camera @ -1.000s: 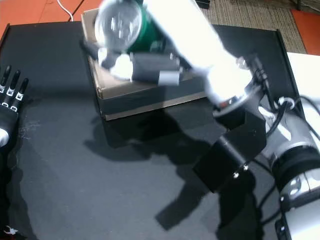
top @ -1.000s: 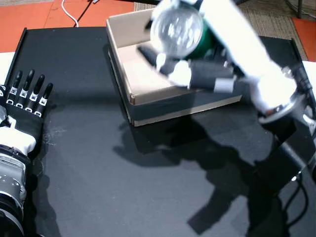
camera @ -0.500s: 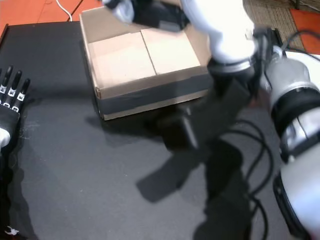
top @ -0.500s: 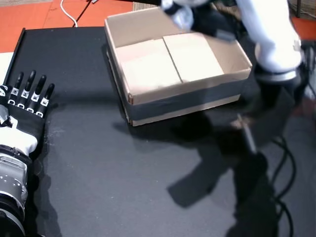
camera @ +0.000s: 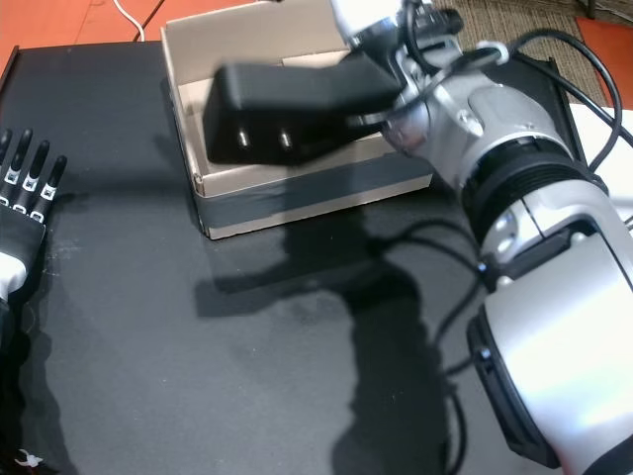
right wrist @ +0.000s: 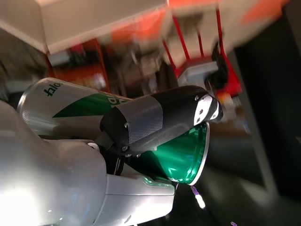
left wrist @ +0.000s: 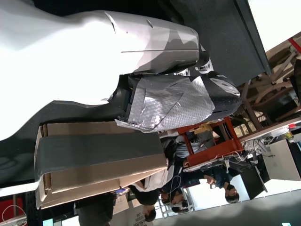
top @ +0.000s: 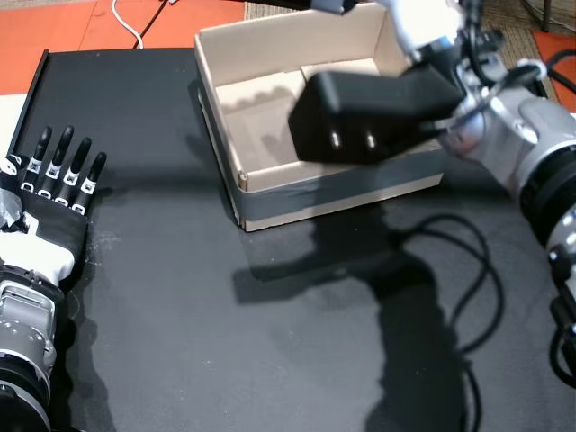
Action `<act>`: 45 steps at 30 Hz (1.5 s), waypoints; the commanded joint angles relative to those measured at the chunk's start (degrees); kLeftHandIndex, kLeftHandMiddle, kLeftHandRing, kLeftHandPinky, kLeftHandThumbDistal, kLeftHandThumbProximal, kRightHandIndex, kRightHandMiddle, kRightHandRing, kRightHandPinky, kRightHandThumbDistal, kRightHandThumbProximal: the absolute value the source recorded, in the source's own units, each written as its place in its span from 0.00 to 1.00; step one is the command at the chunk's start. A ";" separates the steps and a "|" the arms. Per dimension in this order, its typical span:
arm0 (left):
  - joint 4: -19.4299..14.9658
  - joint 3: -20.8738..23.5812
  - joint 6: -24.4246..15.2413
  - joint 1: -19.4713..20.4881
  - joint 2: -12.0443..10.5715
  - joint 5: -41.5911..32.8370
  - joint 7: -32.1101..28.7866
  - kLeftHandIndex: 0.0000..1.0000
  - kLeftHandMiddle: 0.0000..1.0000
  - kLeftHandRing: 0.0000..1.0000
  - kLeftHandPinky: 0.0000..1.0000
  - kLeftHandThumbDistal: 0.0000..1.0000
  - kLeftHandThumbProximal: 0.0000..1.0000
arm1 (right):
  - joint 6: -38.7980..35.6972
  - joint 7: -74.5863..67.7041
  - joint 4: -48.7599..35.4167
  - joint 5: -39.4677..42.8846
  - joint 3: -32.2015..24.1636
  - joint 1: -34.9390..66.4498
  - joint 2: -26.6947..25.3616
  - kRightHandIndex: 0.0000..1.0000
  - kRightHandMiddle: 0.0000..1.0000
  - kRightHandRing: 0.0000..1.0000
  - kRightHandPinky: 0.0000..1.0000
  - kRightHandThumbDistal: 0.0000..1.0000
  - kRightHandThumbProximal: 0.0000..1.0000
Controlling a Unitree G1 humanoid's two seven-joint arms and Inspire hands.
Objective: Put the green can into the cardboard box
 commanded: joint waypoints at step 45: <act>0.67 0.28 -1.88 0.45 -3.03 0.44 0.72 0.65 0.57 0.64 0.73 0.00 0.89 | 8.76 3.05 0.82 -13.93 20.16 -0.59 -0.38 0.00 0.05 0.11 0.32 0.57 0.16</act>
